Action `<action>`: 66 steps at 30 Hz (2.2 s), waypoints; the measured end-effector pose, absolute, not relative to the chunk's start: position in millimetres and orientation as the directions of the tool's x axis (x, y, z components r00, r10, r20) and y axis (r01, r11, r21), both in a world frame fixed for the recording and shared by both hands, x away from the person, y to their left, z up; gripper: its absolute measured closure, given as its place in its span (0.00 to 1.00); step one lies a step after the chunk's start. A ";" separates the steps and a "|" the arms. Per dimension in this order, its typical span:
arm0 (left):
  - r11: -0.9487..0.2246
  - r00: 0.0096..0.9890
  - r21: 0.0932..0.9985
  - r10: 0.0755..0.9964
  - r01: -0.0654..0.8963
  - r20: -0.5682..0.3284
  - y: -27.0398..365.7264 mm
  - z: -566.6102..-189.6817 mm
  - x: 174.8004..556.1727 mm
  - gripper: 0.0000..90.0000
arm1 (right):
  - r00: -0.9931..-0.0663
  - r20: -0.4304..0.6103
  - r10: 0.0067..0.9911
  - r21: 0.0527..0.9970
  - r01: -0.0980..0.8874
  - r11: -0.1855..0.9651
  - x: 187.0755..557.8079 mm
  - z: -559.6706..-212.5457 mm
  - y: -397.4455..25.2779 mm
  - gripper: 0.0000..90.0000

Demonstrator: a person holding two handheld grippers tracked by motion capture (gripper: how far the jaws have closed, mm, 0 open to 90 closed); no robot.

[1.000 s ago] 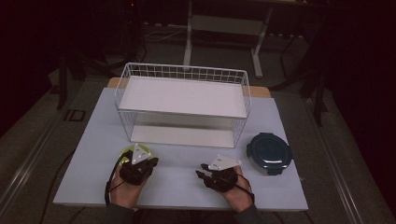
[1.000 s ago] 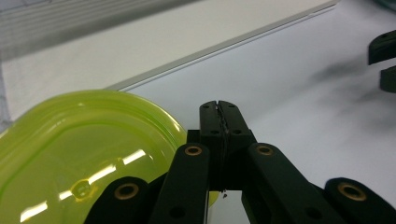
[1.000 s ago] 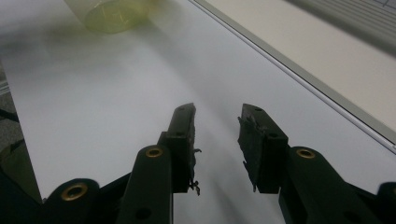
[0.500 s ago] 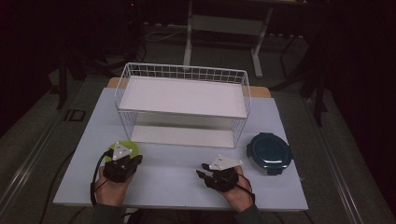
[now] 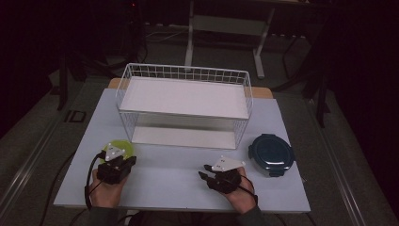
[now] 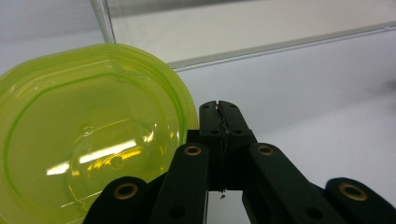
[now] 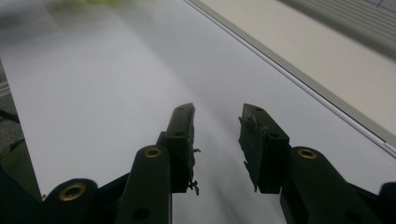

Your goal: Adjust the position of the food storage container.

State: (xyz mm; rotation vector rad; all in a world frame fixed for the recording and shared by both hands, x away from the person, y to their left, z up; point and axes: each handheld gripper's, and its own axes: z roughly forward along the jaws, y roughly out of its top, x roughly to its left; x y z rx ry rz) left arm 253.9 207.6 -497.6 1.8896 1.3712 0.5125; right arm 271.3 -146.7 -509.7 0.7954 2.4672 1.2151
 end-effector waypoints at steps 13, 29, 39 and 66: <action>-0.208 0.462 0.790 0.881 0.576 -0.105 191.6 -495.9 251.5 0.91 | -0.794 -0.019 0.608 0.810 0.345 0.475 274.3 -496.8 -161.0 0.69; -0.229 0.531 0.830 0.843 0.508 -0.092 177.2 -503.3 238.3 0.58 | -0.665 -0.079 0.743 0.837 0.360 0.411 298.4 -454.0 -237.5 0.68; -0.267 0.560 0.831 0.827 0.487 -0.062 170.6 -507.7 236.0 0.54 | -0.516 -0.100 0.851 0.830 0.429 0.357 320.3 -441.2 -310.1 0.85; -0.288 0.556 0.829 0.831 0.480 -0.034 175.6 -509.4 231.9 0.54 | -0.334 -0.066 0.940 0.729 0.627 0.274 380.9 -471.3 -383.5 1.00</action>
